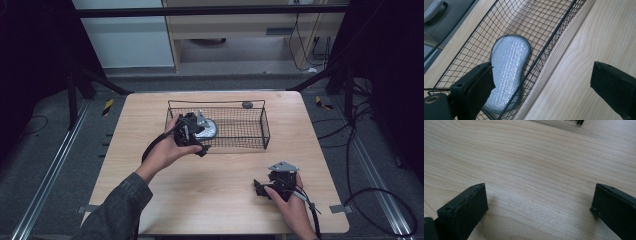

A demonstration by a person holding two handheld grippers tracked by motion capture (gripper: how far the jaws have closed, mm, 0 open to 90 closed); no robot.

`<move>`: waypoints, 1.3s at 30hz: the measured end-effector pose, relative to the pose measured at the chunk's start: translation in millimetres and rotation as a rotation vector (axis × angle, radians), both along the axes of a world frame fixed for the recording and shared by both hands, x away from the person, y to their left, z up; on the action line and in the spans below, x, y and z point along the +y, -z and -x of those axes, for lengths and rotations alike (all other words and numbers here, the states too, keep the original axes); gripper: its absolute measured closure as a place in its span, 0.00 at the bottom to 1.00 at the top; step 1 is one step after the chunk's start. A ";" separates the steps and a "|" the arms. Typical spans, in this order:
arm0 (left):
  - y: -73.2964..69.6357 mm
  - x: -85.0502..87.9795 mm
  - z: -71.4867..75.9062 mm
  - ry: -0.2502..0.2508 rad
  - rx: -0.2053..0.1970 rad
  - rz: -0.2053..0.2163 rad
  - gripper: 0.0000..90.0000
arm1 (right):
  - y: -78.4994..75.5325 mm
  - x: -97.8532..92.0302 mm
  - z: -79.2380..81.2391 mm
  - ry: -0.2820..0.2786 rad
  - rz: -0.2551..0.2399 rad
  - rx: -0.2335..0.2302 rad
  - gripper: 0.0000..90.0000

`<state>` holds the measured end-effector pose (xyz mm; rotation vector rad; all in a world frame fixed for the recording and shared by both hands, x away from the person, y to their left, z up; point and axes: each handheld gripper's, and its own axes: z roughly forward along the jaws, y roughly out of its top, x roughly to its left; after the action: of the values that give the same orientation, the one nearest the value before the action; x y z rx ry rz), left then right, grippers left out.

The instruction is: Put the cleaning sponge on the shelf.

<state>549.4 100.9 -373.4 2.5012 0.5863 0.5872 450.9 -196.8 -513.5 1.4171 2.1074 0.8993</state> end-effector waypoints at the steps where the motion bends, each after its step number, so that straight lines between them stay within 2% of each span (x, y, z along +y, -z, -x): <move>1: 0.8 0.1 1.8 0.001 0.002 0.003 0.05 | 0.0 0.0 0.1 0.000 0.000 0.000 0.01; 4: 3.1 1.5 6.8 -0.004 -0.001 0.007 0.05 | 0.0 -0.1 0.2 -0.001 0.000 0.000 0.01; 6: 4.6 3.8 10.3 -0.013 0.007 0.032 0.05 | 0.0 -0.1 0.2 -0.001 0.001 0.000 0.01; 12: 6.4 12.4 18.8 -0.049 0.002 0.052 0.05 | -0.1 0.0 0.6 0.000 -0.001 0.002 0.01; 18: 8.4 26.1 23.6 -0.087 0.003 0.065 0.04 | 0.0 0.0 0.9 0.001 0.000 0.001 0.01; 29: 10.5 53.4 38.4 -0.148 -0.022 0.092 0.04 | 0.2 -0.3 1.1 -0.002 0.002 -0.003 0.01; 37: 24.0 76.1 49.8 -0.193 -0.027 0.103 0.04 | 0.1 -0.3 1.3 -0.002 0.001 -0.001 0.01; 39: 29.0 82.5 53.2 -0.206 -0.021 0.120 0.04 | 0.1 -0.3 1.3 -0.002 0.001 -0.001 0.01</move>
<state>496.2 183.4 -402.4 2.3361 0.8529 0.6339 449.5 -197.1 -513.6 1.4137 2.1088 0.9001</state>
